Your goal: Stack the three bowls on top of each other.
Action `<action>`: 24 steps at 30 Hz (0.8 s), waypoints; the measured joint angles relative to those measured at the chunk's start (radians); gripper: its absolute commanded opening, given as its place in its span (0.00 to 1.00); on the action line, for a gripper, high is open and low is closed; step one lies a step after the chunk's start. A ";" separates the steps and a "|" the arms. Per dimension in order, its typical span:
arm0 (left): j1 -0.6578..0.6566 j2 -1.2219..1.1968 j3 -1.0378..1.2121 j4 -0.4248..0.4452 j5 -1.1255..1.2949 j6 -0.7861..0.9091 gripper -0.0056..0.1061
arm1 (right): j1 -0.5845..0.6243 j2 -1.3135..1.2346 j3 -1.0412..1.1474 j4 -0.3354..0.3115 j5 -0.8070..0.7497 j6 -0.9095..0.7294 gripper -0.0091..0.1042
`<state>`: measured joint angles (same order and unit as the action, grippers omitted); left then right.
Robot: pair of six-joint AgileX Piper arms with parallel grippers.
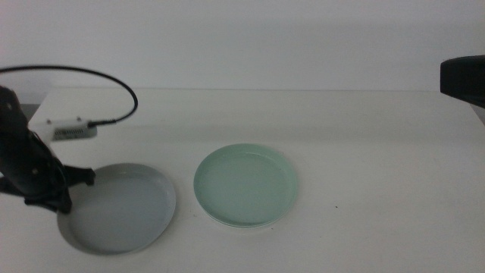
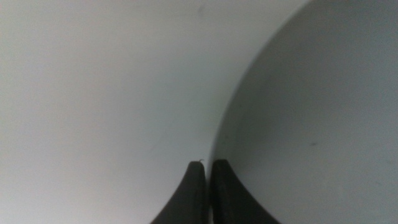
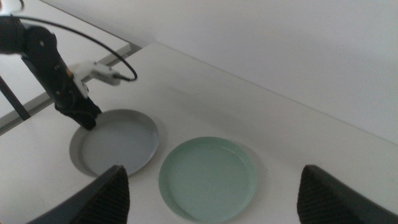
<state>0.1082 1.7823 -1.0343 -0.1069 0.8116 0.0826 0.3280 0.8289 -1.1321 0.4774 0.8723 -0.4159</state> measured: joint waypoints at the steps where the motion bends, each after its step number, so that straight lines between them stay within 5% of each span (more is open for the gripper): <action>1: 0.000 -0.022 -0.012 0.000 0.025 0.000 0.03 | 0.000 0.000 0.000 0.000 0.000 0.000 0.87; 11: -0.144 -0.096 -0.388 -0.159 0.270 0.023 0.03 | 0.000 0.000 0.000 0.000 0.000 0.000 0.87; 24: -0.376 0.200 -0.562 -0.200 0.199 -0.010 0.03 | 0.000 0.000 0.000 0.000 0.000 0.000 0.87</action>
<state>-0.2683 1.9827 -1.5961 -0.3067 1.0105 0.0724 0.3280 0.8289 -1.1321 0.4774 0.8723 -0.4159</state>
